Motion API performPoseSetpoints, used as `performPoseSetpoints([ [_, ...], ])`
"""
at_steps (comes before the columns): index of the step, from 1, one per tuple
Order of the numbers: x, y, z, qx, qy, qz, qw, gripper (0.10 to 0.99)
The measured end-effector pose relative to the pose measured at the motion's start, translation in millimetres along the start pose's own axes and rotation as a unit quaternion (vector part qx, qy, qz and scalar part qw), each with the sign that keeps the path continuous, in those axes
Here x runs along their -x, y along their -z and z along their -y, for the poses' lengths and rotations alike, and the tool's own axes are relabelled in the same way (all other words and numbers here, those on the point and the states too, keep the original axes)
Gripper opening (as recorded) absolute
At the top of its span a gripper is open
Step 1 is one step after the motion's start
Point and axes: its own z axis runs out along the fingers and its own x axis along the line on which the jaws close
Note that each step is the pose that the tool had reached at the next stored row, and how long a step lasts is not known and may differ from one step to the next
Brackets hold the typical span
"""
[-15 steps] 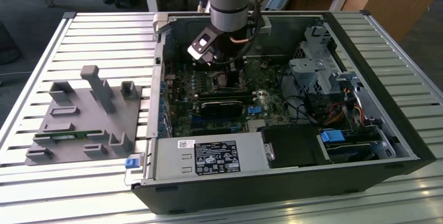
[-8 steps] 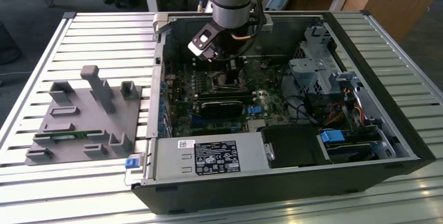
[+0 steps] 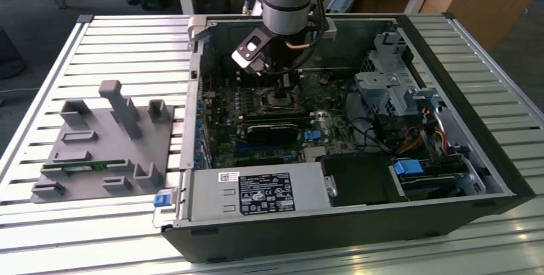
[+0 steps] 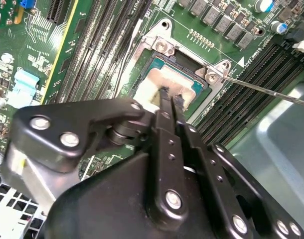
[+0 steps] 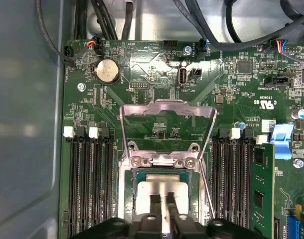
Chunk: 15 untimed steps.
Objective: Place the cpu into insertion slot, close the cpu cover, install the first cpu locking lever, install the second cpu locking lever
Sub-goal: 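Place the cpu into insertion slot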
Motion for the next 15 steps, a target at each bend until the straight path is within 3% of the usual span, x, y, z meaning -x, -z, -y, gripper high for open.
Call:
performPoseSetpoints([
  [1,0.0,0.0,0.0,0.0000,0.000,0.0000,1.0000,0.180],
  [2,0.0,0.1,0.0,-0.0001,0.000,0.0000,1.0000,0.118],
  [15,0.1,3.0,-0.5,-0.0002,0.001,0.0002,1.0000,0.118],
])
